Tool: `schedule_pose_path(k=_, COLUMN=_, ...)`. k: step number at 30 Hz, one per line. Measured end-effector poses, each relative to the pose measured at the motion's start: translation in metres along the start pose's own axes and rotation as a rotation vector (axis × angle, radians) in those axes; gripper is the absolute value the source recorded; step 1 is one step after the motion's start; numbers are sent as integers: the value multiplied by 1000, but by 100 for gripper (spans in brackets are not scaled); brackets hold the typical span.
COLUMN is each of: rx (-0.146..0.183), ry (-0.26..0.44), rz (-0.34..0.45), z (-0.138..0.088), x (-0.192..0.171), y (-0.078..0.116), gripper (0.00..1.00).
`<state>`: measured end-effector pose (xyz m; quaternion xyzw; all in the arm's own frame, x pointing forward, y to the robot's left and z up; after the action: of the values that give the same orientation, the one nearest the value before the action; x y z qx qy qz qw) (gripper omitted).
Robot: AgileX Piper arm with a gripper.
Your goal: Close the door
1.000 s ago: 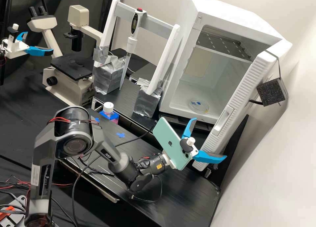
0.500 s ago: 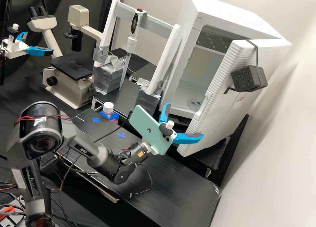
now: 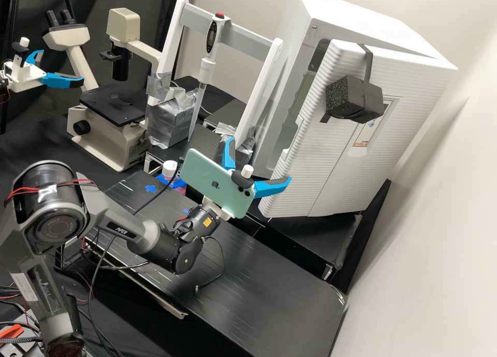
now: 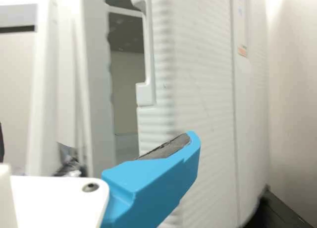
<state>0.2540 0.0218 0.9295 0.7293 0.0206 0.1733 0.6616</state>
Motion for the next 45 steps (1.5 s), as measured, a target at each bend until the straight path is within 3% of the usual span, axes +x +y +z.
schedule_pose_path(k=13, rx=17, ry=108, rz=-57, z=-8, x=41, y=-12, gripper=100)
schedule_pose_path(k=30, rx=31, ry=131, rz=-92, z=-1, x=61, y=-18, gripper=100)
schedule_pose_path(k=36, rx=43, ry=101, rz=-85, z=-4, x=44, y=-22, gripper=100)
schedule_pose_path(k=42, rx=3, ry=46, rz=44, z=-24, x=8, y=-27, gripper=100)
schedule_pose_path(k=45, rx=-11, ry=34, rz=67, z=-35, x=-8, y=-36, gripper=100)
